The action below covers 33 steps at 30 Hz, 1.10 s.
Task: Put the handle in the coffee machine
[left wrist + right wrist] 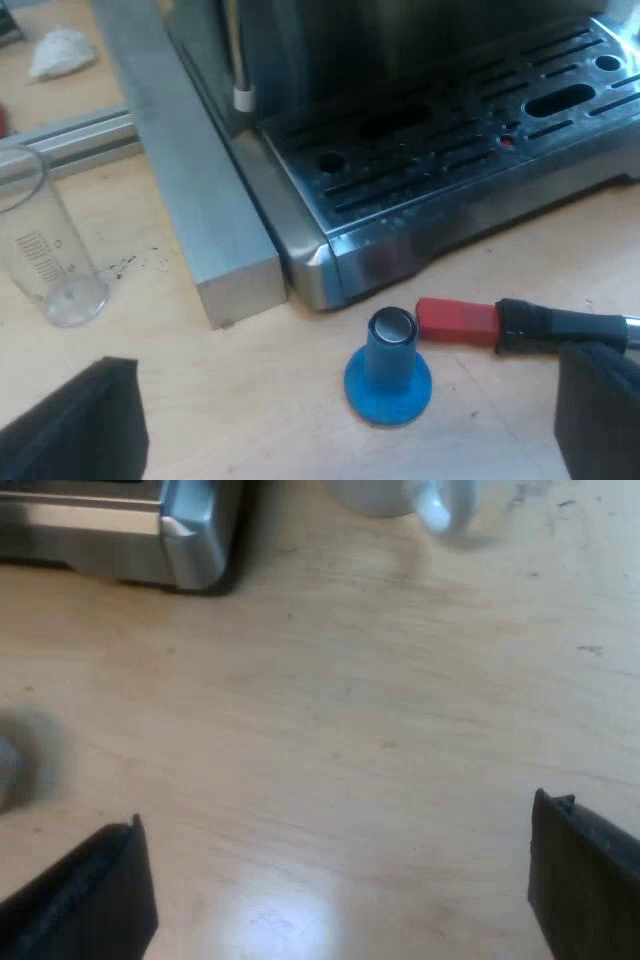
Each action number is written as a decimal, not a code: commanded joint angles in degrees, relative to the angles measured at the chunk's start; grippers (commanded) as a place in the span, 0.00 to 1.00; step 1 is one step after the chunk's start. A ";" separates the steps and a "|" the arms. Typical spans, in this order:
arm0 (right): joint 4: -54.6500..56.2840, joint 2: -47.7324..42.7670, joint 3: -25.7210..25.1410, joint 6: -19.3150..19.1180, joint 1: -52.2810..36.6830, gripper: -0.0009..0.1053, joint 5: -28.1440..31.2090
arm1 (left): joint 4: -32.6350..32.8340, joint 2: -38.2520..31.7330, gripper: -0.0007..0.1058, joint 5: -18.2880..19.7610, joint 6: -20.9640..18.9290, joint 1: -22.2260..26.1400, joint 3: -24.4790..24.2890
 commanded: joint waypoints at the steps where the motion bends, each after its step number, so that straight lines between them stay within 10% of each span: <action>1: 2.35 3.05 -3.39 0.05 2.16 0.74 -3.40 | -0.12 0.66 0.79 1.25 -0.93 -0.63 -0.58; 16: 5.60 13.64 -10.66 5.01 12.16 0.74 -11.29 | -0.24 2.70 0.79 6.56 -1.64 -1.30 -1.97; 33: -3.21 24.07 -11.02 32.04 36.60 0.74 1.29 | -0.24 11.62 0.86 6.59 0.21 -13.29 -2.46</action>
